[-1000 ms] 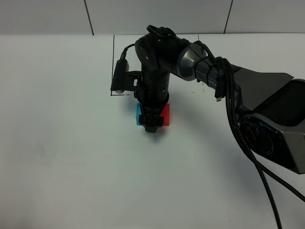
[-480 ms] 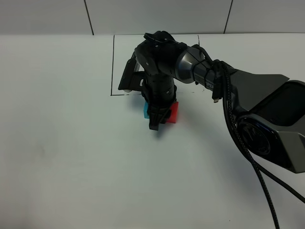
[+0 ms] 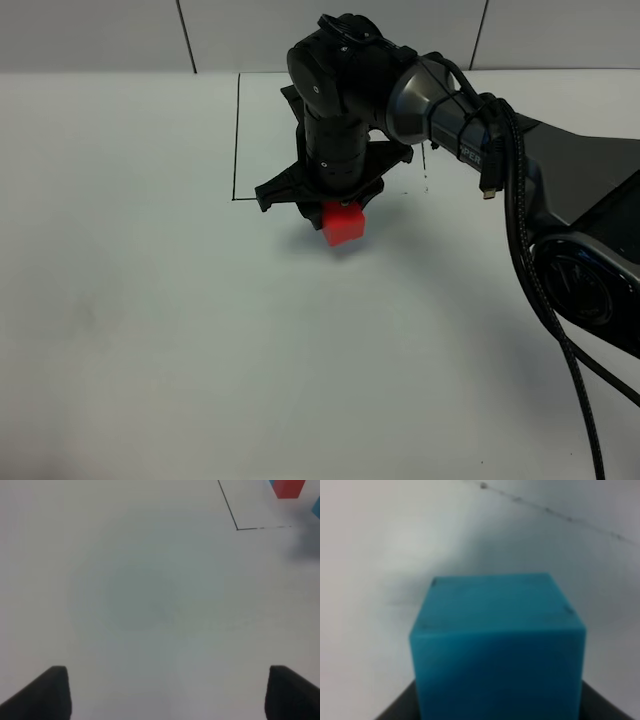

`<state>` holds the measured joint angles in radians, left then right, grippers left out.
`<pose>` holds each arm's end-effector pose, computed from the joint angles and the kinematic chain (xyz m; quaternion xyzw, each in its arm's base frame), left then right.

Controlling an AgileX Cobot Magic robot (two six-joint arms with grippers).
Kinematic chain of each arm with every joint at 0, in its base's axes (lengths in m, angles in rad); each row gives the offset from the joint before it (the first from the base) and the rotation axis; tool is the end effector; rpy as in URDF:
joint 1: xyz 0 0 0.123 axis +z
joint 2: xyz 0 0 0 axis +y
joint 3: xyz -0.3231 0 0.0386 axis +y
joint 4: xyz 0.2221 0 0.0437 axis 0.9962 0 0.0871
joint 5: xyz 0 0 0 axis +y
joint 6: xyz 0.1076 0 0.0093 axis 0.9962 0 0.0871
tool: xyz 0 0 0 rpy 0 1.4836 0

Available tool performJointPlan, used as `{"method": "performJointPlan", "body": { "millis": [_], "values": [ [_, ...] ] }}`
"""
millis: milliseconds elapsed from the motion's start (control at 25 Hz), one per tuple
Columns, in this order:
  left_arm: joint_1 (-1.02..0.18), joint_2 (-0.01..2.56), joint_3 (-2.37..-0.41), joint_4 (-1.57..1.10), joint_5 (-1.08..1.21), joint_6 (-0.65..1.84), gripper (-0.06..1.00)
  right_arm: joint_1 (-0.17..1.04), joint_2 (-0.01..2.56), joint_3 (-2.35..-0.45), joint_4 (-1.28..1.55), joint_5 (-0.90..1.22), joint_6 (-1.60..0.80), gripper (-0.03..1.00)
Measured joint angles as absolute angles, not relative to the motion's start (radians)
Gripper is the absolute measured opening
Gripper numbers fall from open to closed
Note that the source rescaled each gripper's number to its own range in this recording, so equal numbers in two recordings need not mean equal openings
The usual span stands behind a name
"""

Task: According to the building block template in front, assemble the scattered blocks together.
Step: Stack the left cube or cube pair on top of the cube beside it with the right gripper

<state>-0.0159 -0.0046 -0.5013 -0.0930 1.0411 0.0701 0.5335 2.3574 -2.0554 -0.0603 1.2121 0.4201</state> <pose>-0.0532 -0.0078 0.2594 0.0378 0.8448 -0.0320 0.5329 0.4306 0.2472 0.1928 -0.0650 0.9949 0.0073 0.0771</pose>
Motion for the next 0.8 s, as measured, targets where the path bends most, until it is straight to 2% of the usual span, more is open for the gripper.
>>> {"method": "performJointPlan", "body": {
  "millis": [200,440,800],
  "values": [
    [-0.016,-0.005,-0.501,-0.093,1.041,0.07,0.86,0.534,2.358,-1.98,-0.07,1.211,0.583,0.0],
    [-0.016,-0.005,-0.501,-0.093,1.041,0.07,0.86,0.534,2.358,-1.876,-0.053,1.145,0.604,0.0],
    [-0.016,-0.005,-0.501,-0.093,1.041,0.07,0.86,0.534,2.358,-1.874,0.0,1.087,0.603,0.0]
  ]
}}
